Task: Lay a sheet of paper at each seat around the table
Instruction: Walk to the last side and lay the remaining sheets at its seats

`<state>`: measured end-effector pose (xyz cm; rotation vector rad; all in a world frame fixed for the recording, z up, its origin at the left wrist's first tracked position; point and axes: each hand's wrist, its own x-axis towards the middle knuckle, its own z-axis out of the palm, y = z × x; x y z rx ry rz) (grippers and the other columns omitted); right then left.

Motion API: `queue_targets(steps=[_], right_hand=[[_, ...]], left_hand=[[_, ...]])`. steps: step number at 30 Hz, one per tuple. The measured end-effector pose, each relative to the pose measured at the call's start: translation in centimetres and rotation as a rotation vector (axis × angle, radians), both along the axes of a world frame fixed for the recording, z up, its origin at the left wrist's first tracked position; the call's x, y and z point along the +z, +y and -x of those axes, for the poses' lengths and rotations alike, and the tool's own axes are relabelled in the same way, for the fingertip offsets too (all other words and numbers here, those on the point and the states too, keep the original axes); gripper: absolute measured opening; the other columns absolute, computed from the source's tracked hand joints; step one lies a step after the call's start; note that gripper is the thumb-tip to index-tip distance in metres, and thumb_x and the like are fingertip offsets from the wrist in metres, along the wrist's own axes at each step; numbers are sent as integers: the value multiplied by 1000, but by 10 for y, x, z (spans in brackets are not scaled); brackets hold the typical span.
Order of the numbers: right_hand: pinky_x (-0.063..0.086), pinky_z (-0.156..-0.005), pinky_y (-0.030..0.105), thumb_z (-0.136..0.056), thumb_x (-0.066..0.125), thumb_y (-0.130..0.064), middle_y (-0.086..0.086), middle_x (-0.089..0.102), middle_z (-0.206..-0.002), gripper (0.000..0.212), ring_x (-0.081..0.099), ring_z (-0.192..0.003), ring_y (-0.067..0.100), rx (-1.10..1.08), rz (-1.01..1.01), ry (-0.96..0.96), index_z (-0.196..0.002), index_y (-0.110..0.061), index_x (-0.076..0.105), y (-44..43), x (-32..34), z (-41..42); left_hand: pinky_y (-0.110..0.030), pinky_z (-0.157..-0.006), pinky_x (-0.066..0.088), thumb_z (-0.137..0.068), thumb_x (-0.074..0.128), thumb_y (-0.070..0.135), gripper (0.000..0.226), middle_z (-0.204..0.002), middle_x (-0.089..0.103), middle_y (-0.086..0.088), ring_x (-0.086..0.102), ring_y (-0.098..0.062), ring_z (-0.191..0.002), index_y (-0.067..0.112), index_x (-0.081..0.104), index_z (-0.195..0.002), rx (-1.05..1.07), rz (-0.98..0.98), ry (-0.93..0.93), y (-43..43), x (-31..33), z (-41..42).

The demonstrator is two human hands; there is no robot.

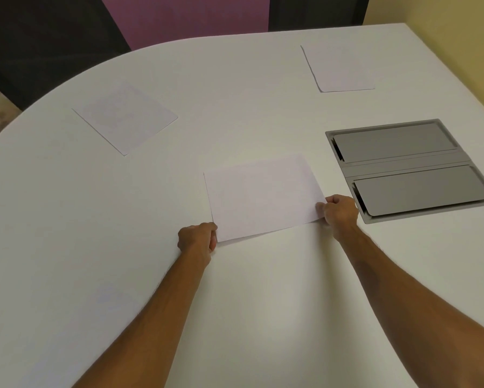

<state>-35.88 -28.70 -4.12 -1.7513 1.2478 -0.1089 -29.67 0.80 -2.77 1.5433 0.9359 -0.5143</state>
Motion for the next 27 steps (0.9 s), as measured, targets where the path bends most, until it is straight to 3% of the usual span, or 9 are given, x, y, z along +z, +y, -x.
queue_targets(steps=[3, 8, 11, 13, 14, 16, 21, 27], right_hand=[[61, -73, 55, -74, 68, -1, 18, 72, -86, 5, 68, -75, 34, -23, -71, -47, -74, -6, 66, -3, 0, 1], [61, -71, 44, -85, 69, 4, 24, 72, -102, 9, 69, -78, 36, -77, -250, -137, -84, -5, 66, -5, 1, 10], [61, -71, 41, -87, 68, 5, 20, 72, -102, 12, 70, -82, 32, -98, -325, -196, -92, -6, 65, -3, 7, 22], [60, -66, 37, -88, 67, 5, 16, 72, -98, 15, 70, -80, 28, -113, -369, -233, -94, -8, 65, 2, 14, 33], [59, -65, 35, -89, 67, 6, 15, 72, -97, 16, 69, -80, 27, -125, -391, -251, -93, -9, 64, 4, 19, 39], [58, -64, 33, -89, 66, 7, 13, 71, -94, 18, 69, -80, 26, -146, -432, -288, -90, -10, 63, 10, 29, 53], [60, -58, 28, -87, 65, 13, 14, 72, -89, 18, 70, -79, 27, -192, -525, -383, -90, -5, 63, 27, 47, 95], [62, -66, 33, -87, 63, 14, 16, 74, -98, 15, 75, -84, 28, -270, -624, -487, -96, 2, 66, 51, 57, 143]], left_hand=[[-26, -50, 42, -79, 78, 3, 11, -72, 64, -13, 46, -17, -49, -2, 69, -84, -63, -35, -11, 0, -1, -1], [-25, -49, 41, -75, 81, 6, 19, -71, 60, -8, 44, -18, -48, 0, 70, -89, -115, -51, -19, 2, 1, -1], [-30, -56, 49, -76, 81, 8, 22, -80, 62, -9, 48, -20, -53, 0, 73, -96, -134, -32, -54, 5, 1, 2], [-39, -72, 60, -79, 79, 7, 22, -84, 66, -11, 58, -23, -65, 1, 74, -100, -144, -12, -79, 8, 2, 5], [-41, -80, 61, -80, 79, 7, 21, -91, 69, -13, 64, -26, -76, 3, 73, -100, -136, 8, -87, 10, 4, 7], [-39, -77, 61, -82, 77, 4, 18, -101, 71, -14, 68, -28, -92, 5, 72, -100, -94, 89, -110, 13, 8, 12], [-28, -68, 57, -84, 76, 3, 10, -97, 72, -10, 68, -21, -85, 8, 71, -92, 8, 239, -170, 16, 27, 31], [-31, -78, 57, -84, 75, 0, 26, -103, 72, -10, 70, -20, -88, 8, 66, -107, 141, 450, -187, 13, 51, 59]])
